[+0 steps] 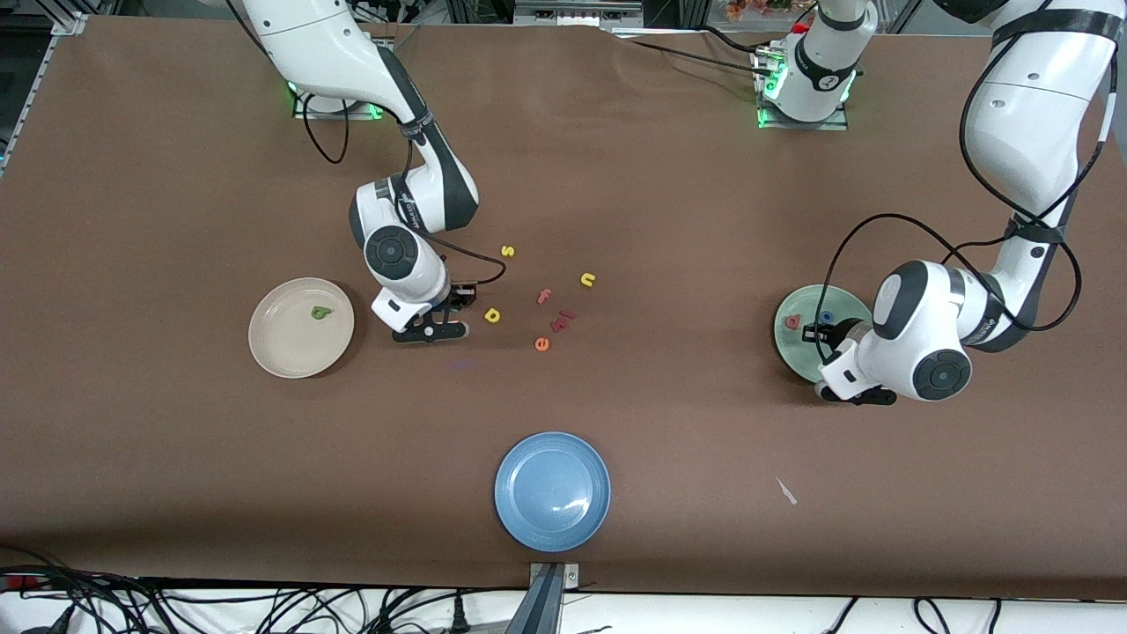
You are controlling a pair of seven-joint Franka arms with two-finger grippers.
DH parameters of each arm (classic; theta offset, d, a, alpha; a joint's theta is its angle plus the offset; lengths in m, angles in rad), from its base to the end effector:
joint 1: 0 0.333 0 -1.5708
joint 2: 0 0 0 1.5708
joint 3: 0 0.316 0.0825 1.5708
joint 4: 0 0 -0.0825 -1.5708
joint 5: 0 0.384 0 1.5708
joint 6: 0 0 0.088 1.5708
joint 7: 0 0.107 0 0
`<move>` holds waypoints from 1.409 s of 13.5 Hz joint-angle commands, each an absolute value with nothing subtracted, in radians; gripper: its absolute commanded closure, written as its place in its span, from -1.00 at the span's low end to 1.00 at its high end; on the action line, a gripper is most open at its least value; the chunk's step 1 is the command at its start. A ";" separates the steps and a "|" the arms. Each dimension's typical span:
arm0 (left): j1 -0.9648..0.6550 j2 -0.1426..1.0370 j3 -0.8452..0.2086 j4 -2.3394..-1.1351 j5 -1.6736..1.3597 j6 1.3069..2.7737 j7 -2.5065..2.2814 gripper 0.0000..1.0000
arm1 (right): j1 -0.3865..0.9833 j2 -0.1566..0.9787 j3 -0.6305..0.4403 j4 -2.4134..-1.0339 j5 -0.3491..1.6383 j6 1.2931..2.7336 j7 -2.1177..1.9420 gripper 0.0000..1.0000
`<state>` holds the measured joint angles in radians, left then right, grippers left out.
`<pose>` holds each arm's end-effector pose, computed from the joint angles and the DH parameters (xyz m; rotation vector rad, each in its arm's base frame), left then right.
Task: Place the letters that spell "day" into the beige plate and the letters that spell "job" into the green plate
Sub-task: 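Grasp the cyan y with the right gripper while the left gripper carries the 1, then place the cyan y on the white plate while the left gripper drops the 1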
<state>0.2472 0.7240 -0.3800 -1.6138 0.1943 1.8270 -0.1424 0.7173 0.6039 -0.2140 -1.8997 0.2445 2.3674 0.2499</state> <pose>0.6344 -0.0462 0.1962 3.0303 -0.0825 -0.7119 0.5374 0.3036 0.1766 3.1250 0.1530 -0.1872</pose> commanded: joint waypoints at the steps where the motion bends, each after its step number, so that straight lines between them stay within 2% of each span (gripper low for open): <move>1: 0.245 0.698 -0.377 -1.632 0.218 1.839 -0.129 -0.99 | 0.721 0.607 -0.213 -1.902 0.267 2.370 0.241 0.45; 4: 0.245 0.683 -0.380 -1.609 0.218 1.832 -0.133 -1.00 | 0.710 0.600 -0.218 -1.873 0.267 2.333 0.236 0.46; 6: 0.244 0.663 -0.383 -1.586 0.216 1.803 -0.132 -1.00 | 0.677 0.600 -0.222 -1.807 0.265 2.226 0.227 0.46; 8: 0.244 0.635 -0.414 -1.531 0.215 1.734 -0.133 -1.00 | 0.638 0.591 -0.235 -1.787 0.262 2.174 0.172 0.46; 11: 0.244 0.592 -0.459 -1.409 0.213 1.610 -0.133 -1.00 | 0.634 0.560 -0.320 -1.815 0.262 2.143 0.022 0.46; 16: 0.244 0.468 -0.515 -1.264 0.212 1.507 -0.118 -1.00 | 0.634 0.525 -0.419 -1.891 0.267 2.166 -0.127 0.46; 19: 0.226 0.358 -0.480 -1.272 0.201 1.506 -0.101 -1.00 | 0.632 0.503 -0.460 -1.959 0.267 2.245 -0.204 0.46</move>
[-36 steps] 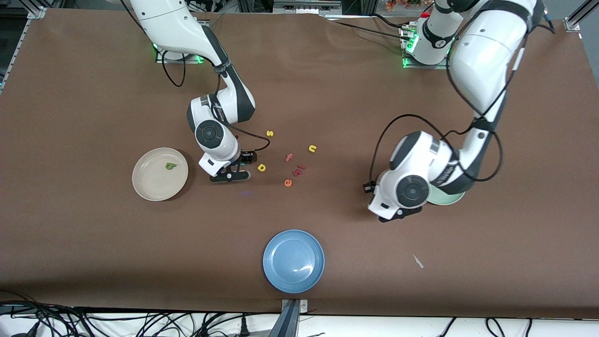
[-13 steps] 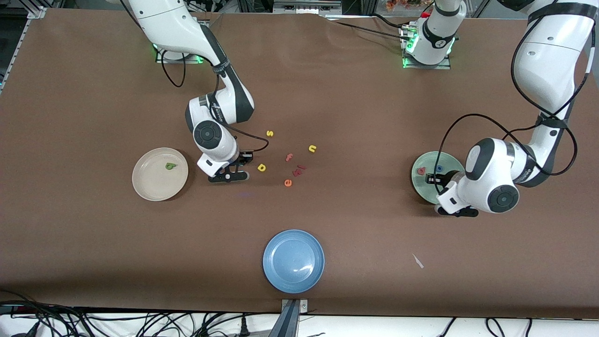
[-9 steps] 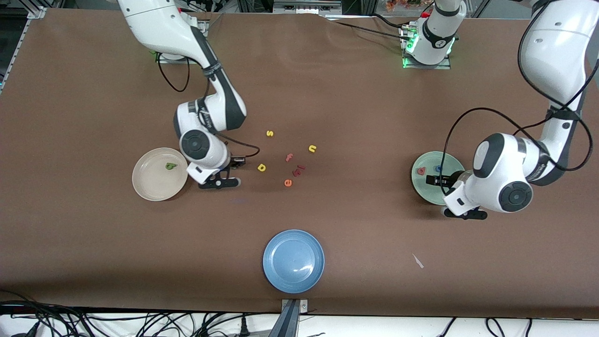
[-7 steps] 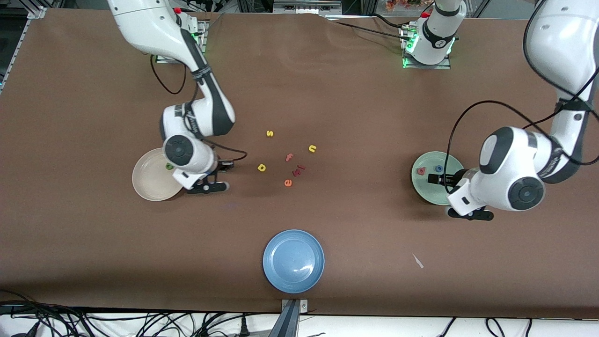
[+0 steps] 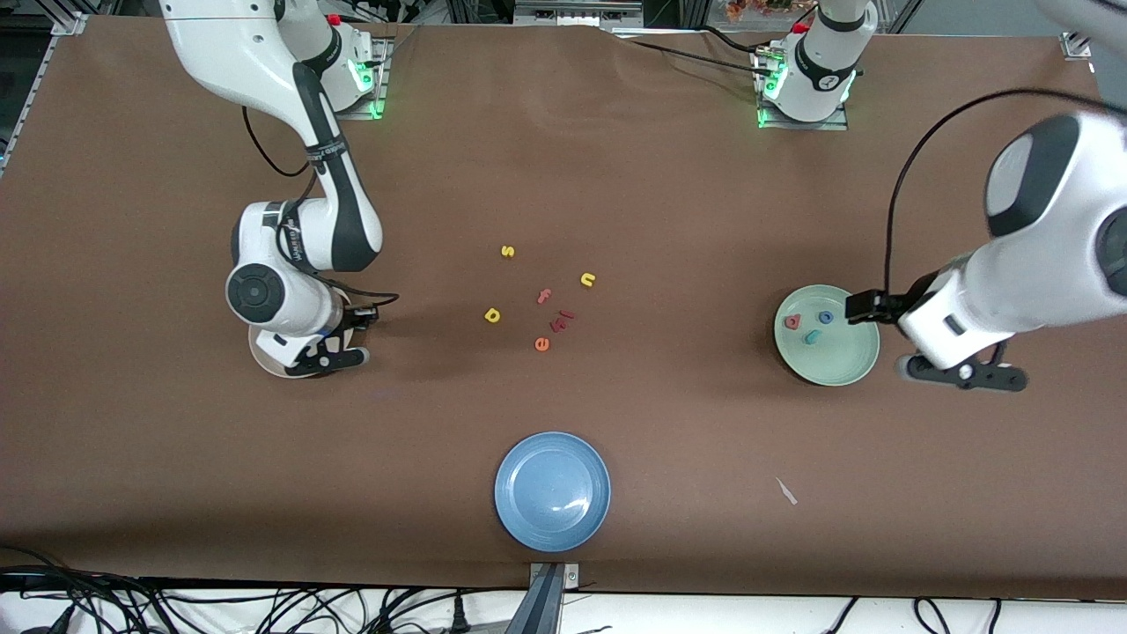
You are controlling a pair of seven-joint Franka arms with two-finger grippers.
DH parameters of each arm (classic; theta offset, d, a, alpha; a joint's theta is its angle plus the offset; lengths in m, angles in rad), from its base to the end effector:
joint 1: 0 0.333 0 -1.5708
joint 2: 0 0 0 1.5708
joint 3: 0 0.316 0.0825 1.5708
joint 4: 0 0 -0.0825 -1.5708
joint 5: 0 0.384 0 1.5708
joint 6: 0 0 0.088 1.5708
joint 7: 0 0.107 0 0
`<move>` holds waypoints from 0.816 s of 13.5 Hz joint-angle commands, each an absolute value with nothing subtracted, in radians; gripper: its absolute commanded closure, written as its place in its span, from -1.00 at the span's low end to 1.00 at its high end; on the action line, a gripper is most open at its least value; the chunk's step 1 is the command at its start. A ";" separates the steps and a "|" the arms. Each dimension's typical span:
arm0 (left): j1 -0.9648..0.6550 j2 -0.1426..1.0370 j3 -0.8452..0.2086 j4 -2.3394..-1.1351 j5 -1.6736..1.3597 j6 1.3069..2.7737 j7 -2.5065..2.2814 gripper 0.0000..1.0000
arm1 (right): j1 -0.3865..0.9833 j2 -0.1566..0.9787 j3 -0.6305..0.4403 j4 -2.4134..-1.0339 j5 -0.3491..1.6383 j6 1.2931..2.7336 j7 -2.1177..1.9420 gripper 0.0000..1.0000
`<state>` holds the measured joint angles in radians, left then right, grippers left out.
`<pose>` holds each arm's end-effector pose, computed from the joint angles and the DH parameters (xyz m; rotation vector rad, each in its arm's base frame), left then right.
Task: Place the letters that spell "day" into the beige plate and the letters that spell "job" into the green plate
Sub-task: 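Place the cyan y on the white plate while the left gripper drops the 1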
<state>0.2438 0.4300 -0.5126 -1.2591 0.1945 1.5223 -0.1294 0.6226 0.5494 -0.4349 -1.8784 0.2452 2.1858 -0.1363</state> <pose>0.6548 -0.0882 0.5287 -3.1216 0.1774 0.1812 0.6002 0.1347 0.2256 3.0695 0.3071 -0.2734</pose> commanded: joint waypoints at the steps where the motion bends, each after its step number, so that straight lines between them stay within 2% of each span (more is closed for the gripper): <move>1: 0.195 0.309 -0.410 -1.285 0.196 1.505 -0.094 -1.00 | 0.623 0.508 -0.465 -1.968 0.267 2.267 -0.236 0.45; 2: 0.108 0.261 -0.297 -1.330 0.158 1.511 -0.095 -1.00 | 0.602 0.511 -0.465 -1.968 0.267 2.269 -0.264 0.41; 3: 0.025 0.218 -0.167 -1.359 0.106 1.512 -0.094 -1.00 | 0.585 0.515 -0.465 -1.964 0.267 2.269 -0.293 0.11; 4: -0.019 0.190 -0.096 -1.397 0.080 1.514 -0.086 -1.00 | 0.574 0.515 -0.462 -1.959 0.276 2.264 -0.291 -0.99; 8: -0.023 0.005 -0.046 -1.670 0.040 1.666 0.044 -1.00 | 0.600 0.515 -0.439 -1.901 0.333 2.209 -0.194 -1.00; 11: -0.011 0.003 -0.041 -1.668 -0.051 1.660 0.046 -1.00 | 0.612 0.532 -0.362 -1.853 0.340 2.218 0.018 -1.00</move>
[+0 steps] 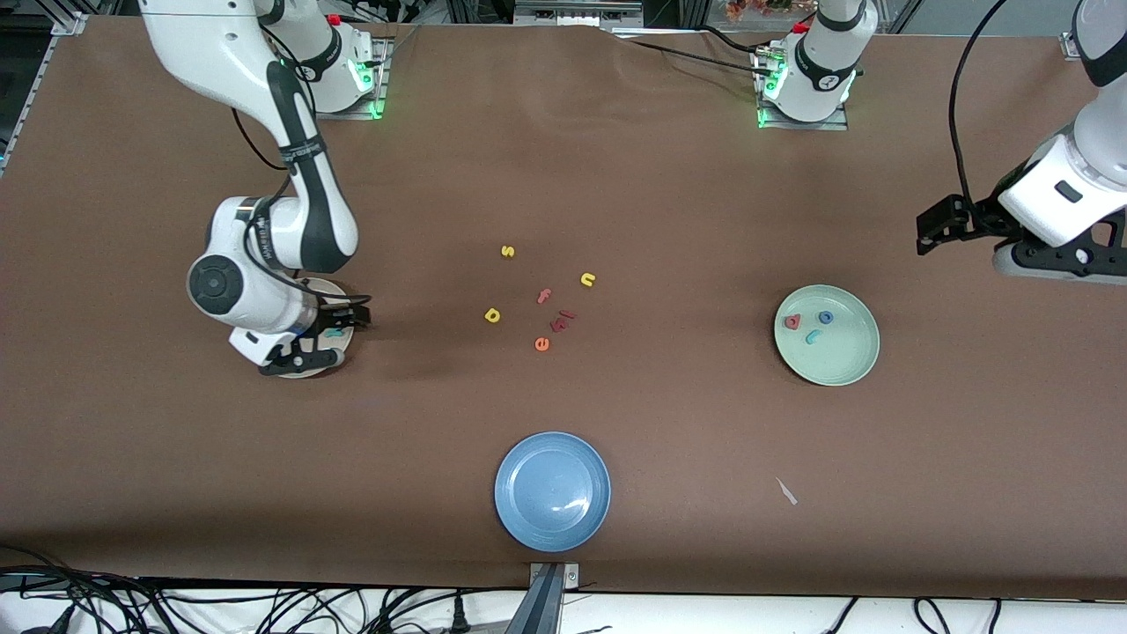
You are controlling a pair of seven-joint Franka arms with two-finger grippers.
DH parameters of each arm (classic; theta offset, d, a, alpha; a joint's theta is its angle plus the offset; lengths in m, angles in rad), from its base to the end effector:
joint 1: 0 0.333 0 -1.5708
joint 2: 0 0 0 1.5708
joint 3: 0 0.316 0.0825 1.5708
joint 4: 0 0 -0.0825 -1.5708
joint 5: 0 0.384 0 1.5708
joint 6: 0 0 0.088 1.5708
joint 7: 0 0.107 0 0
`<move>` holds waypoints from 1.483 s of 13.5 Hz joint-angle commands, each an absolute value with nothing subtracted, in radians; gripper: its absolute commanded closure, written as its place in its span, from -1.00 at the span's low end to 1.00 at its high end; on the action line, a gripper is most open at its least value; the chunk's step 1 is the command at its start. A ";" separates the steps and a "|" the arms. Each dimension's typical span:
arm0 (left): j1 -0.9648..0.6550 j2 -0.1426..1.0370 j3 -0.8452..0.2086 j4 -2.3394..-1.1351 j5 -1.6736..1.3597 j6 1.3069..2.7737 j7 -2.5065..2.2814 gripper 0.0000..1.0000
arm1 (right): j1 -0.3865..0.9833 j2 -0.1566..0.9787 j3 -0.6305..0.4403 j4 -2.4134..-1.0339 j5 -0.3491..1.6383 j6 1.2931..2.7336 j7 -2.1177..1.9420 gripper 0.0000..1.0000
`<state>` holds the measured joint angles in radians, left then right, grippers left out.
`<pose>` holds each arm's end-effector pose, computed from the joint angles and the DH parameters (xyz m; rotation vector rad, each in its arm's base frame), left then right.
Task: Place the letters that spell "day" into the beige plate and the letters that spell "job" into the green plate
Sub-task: 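Place the cyan y on the white plate while the left gripper drops the 1, then grasp the yellow a letter with the right gripper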
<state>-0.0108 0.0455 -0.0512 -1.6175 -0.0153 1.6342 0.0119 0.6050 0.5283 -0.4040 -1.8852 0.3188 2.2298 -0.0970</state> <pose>0.5705 -0.0364 0.5823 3.1223 -0.1135 -0.0456 0.6027 0.1443 0.2345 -3.1006 -0.1885 0.1972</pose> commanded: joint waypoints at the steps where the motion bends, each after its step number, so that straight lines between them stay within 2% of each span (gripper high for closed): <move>1: -0.011 0.005 -0.041 -1.661 -0.049 1.657 0.038 -1.00 | 0.612 0.535 -0.332 -1.838 0.353 2.218 0.082 -1.00; 3: -0.009 0.006 -0.041 -1.661 -0.051 1.655 0.035 -1.00 | 0.618 0.552 -0.286 -1.818 0.357 2.233 0.171 -1.00; 7: 0.005 0.006 -0.041 -1.654 -0.049 1.644 0.035 -1.00 | 0.713 0.597 -0.258 -1.815 0.357 2.382 0.452 -1.00; 12: 0.005 0.008 -0.048 -1.640 -0.017 1.615 0.037 -1.00 | 0.770 0.669 -0.230 -1.738 0.357 2.390 0.638 -1.00; 20: -0.006 0.008 -0.054 -1.631 0.014 1.615 0.043 -1.00 | 0.827 0.727 -0.225 -1.712 0.360 2.419 0.746 -0.96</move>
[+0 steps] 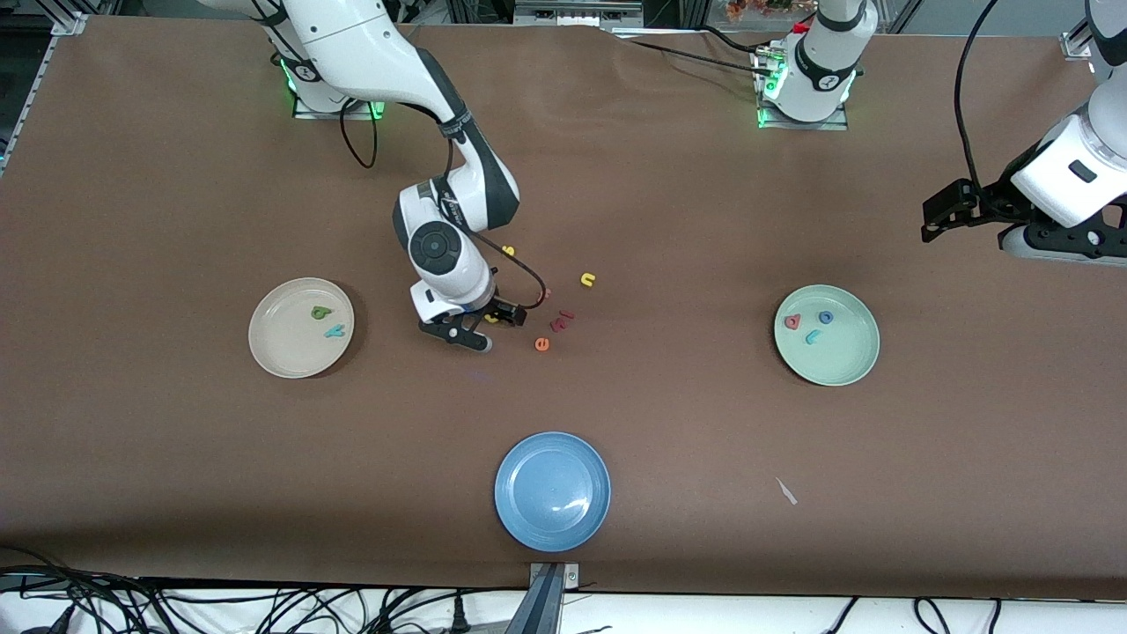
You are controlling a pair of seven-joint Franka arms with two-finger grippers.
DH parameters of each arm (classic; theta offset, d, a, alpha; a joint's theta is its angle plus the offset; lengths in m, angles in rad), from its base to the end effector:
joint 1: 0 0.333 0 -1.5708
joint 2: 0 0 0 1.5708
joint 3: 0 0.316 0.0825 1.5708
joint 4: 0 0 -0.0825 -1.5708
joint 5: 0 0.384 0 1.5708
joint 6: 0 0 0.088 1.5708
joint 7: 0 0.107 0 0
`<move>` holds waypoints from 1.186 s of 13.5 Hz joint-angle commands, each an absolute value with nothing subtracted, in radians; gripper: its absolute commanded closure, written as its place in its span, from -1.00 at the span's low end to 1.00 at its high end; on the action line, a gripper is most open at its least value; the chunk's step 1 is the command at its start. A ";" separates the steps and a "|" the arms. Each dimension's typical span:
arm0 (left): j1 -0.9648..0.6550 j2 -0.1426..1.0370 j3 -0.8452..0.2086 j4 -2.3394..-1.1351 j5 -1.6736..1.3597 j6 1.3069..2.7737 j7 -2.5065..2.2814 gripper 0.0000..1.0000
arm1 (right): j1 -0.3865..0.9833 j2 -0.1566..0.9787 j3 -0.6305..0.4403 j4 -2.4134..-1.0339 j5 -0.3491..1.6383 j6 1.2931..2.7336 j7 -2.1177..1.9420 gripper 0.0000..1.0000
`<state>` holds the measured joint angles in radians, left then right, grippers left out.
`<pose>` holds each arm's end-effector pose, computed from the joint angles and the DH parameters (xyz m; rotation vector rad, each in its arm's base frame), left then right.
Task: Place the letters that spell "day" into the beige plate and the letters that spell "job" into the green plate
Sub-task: 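Grasp the yellow a letter with the right gripper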
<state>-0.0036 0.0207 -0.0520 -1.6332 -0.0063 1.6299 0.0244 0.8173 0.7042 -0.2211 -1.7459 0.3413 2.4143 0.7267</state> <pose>0.5631 -0.0317 0.5885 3.1319 -0.1246 -0.0377 0.5405 0.3831 0.1767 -3.0365 0.5171 0.0861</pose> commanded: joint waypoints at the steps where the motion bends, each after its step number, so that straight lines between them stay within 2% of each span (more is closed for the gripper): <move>1: -0.006 0.008 -0.054 -1.632 0.014 1.615 0.041 -1.00 | 0.827 0.727 -0.225 -1.712 0.360 2.419 0.744 -0.82; 3: -0.006 0.008 -0.054 -1.631 0.014 1.614 0.043 -1.00 | 0.827 0.727 -0.225 -1.712 0.360 2.419 0.746 -0.59; 4: -0.006 0.008 -0.054 -1.631 0.014 1.612 0.043 -1.00 | 0.827 0.729 -0.225 -1.712 0.360 2.419 0.741 -0.34; 6: -0.006 0.008 -0.054 -1.629 0.015 1.612 0.043 -1.00 | 0.821 0.727 -0.225 -1.712 0.360 2.419 0.733 0.04; 10: -0.008 0.008 -0.054 -1.629 0.014 1.612 0.041 -1.00 | 0.818 0.735 -0.225 -1.712 0.360 2.419 0.730 0.38; 15: -0.009 0.008 -0.055 -1.628 0.014 1.612 0.037 -1.00 | 0.813 0.733 -0.229 -1.692 0.362 2.408 0.727 1.00; 16: -0.011 0.008 -0.055 -1.626 0.014 1.612 0.035 -1.00 | 0.807 0.732 -0.230 -1.675 0.361 2.381 0.723 1.00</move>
